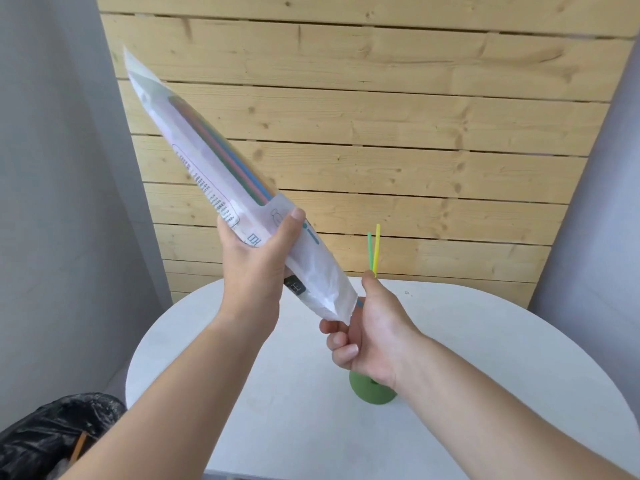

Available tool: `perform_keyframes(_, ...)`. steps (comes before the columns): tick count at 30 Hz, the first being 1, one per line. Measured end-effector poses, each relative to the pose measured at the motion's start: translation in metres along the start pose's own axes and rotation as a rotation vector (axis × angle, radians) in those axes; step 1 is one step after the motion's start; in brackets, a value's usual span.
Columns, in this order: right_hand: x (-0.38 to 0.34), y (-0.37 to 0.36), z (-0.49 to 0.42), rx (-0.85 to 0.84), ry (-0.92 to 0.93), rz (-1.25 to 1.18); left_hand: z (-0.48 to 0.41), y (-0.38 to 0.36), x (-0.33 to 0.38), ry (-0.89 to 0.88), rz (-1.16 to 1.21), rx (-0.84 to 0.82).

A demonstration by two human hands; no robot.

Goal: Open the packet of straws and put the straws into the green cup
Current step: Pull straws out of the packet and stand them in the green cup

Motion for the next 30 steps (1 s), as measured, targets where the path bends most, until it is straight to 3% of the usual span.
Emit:
perform_keyframes(5,0.001,0.003,-0.003,0.022,0.015,0.005,-0.001,-0.007,0.0,0.007,-0.016,-0.045)
perform_keyframes(10,-0.001,0.01,-0.007,0.073,0.077,0.059,-0.005,0.005,-0.013,0.076,0.109,0.067)
perform_keyframes(21,-0.024,0.01,-0.005,0.144,0.526,0.366,-0.002,0.032,-0.044,0.404,0.34,0.424)
perform_keyframes(30,-0.037,0.024,-0.008,0.215,0.717,0.459,-0.003,0.041,-0.043,0.42,0.388,0.514)
Point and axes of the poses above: each hand's wrist, its own z-axis away from the middle knuckle, its own y-axis out of the back of the hand, x = y × z, the point moved 5 cm from there along -z, towards the middle knuckle, and after that the axes turned 13 degrees about y, right-handed, at the moved point
